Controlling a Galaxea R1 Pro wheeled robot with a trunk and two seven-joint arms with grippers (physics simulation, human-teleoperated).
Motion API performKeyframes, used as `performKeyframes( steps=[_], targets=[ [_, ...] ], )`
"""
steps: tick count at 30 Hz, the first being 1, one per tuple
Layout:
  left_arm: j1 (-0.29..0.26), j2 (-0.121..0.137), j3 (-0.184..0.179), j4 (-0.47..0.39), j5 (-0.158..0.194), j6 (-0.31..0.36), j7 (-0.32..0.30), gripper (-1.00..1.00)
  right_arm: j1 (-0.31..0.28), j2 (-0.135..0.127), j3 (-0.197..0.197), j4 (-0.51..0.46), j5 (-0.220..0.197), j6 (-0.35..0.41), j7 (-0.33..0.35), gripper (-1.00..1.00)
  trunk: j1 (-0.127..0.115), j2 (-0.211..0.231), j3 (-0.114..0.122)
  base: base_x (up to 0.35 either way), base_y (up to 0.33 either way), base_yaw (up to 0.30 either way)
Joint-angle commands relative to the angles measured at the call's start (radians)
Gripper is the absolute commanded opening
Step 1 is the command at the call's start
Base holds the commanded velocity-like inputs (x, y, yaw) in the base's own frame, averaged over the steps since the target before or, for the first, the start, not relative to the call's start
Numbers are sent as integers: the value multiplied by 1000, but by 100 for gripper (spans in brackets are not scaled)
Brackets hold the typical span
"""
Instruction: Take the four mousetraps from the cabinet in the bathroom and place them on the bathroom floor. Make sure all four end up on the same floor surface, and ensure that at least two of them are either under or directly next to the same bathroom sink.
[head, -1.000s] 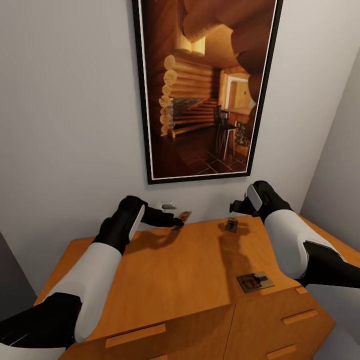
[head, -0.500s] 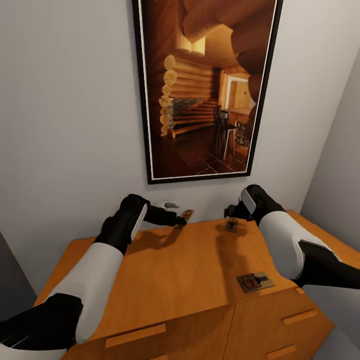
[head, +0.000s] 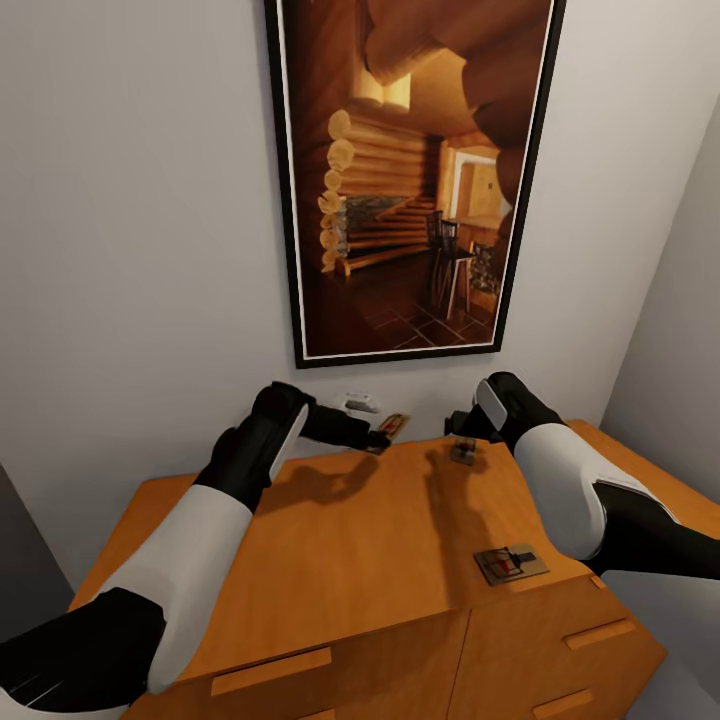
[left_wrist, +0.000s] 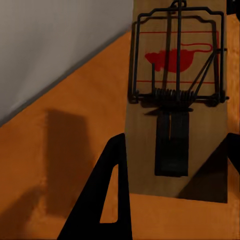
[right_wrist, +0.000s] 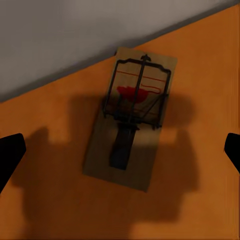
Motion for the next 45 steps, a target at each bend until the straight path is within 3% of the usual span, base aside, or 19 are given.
performKeyframes(
  steps=[1, 5, 15, 36, 45],
  targets=[
    [-1, 0, -3, -3, 0, 4, -5, -100, -1, 1, -7, -1, 5, 2, -2, 100, 0, -1, -1, 0, 0, 0],
    [-1, 0, -23, -8, 20, 4, -5, -100, -1, -2, -7, -1, 6, -3, -6, 100, 0, -1, -1, 0, 0, 0],
    [-1, 0, -78, -12, 30, 4, -4, -100, -1, -9, -4, -1, 11, -10, -11, 100, 0, -1, -1, 19, 0, 0],
    [-1, 0, -85, -13, 31, 4, -5, -100, -1, -6, -4, 3, 4, -29, -13, 100, 0, -1, -1, 37, 0, 0],
    [-1, 0, -86, -13, 32, 4, -5, -100, -1, -13, -6, 76, 4, -82, -17, 100, 0, -1, -1, 0, 0, 0]
  ],
)
